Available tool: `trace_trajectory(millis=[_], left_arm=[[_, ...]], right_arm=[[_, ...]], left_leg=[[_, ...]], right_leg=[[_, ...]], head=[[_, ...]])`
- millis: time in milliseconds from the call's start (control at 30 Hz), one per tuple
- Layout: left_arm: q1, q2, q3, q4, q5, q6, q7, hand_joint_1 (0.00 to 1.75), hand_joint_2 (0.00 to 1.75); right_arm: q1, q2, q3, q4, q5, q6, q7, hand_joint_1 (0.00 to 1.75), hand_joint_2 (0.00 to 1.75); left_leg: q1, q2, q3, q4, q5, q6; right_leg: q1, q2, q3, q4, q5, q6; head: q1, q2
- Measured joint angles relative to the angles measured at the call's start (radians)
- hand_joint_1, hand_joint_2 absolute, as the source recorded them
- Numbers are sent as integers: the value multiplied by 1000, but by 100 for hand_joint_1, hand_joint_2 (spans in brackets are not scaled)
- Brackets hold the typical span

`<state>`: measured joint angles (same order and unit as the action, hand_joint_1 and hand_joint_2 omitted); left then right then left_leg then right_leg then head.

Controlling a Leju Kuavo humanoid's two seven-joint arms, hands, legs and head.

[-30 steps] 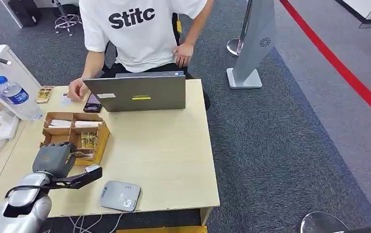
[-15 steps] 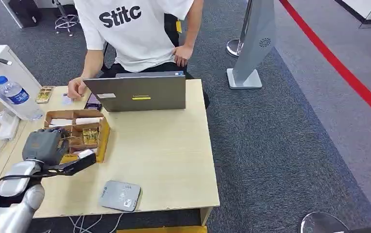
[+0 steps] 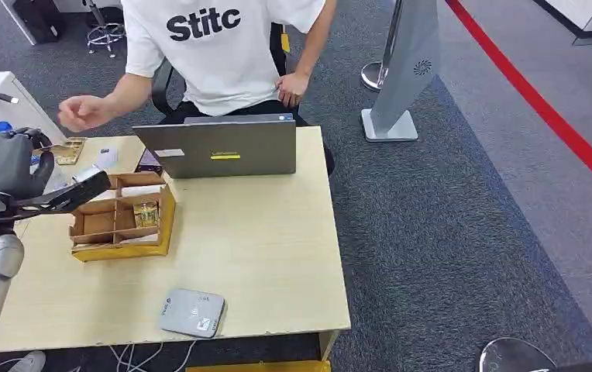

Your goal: Pass the card to the sensor for recognition and then transmit it.

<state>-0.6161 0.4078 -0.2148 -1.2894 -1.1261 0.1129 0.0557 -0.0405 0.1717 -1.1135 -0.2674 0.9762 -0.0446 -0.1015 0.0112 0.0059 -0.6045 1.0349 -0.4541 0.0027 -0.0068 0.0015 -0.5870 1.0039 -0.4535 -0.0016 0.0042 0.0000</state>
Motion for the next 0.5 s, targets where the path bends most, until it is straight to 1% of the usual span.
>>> trace_trajectory(millis=[100,267,500], left_arm=[[-21,2,0,20,5,-1,13,175,175],[-42,9,0,66,12,6,10,175,175],[-57,5,0,135,10,32,3,175,175]], right_arm=[[0,0,-3,0,12,-1,5,0,175],[1,0,-5,0,17,-10,29,0,175],[7,0,-6,0,21,-18,56,0,175]], left_leg=[[0,0,0,0,0,0],[0,0,0,0,0,0],[0,1,1,0,0,0]], right_leg=[[0,0,0,0,0,0],[0,0,0,0,0,0],[0,2,0,0,0,0]], head=[[0,0],[0,0],[0,0]])
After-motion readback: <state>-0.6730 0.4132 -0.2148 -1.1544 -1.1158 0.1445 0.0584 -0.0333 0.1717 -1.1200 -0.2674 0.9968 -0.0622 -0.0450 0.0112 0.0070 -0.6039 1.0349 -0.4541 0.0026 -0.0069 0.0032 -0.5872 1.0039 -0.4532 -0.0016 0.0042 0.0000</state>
